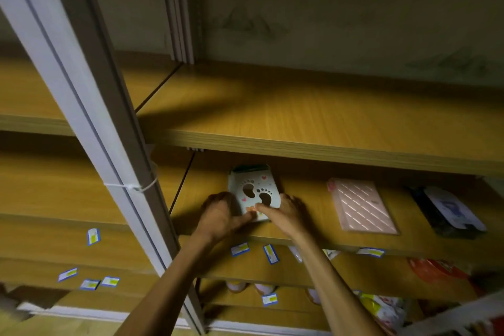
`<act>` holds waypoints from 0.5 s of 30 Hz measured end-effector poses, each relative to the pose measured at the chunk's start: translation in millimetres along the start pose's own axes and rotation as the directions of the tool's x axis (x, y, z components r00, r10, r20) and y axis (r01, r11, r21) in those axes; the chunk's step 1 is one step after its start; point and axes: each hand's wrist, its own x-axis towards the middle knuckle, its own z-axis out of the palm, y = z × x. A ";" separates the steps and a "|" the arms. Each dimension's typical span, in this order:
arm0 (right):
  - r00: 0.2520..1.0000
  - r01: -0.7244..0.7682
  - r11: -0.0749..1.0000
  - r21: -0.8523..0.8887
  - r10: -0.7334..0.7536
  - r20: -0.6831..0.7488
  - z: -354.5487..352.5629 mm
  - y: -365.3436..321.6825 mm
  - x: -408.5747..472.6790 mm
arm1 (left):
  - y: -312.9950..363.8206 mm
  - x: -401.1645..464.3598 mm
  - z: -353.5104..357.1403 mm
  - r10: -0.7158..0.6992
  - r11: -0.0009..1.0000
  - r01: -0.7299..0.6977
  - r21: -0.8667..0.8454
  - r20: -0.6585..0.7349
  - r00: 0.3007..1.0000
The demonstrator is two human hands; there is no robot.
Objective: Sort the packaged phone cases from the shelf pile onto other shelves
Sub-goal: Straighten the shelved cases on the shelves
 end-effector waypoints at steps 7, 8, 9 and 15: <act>0.999 -0.020 0.971 0.237 0.012 0.036 1.2 6.4 3.6 | 0.7 -1.6 15.9 0.023 0.946 -0.031 -0.323 -0.028 0.999; 1.000 -0.010 0.969 0.248 0.003 0.026 -0.9 7.2 3.3 | 3.1 -2.1 18.0 0.024 0.936 -0.035 -0.350 -0.036 0.999; 1.000 0.004 0.964 0.267 -0.008 0.015 -2.9 8.1 3.2 | 6.0 -2.2 20.0 0.027 0.925 -0.042 -0.378 -0.044 0.999; 1.000 0.017 0.901 0.433 -0.019 0.000 -1.0 15.3 -0.4 | 13.8 0.2 24.6 -0.050 0.827 0.019 -0.562 -0.040 0.998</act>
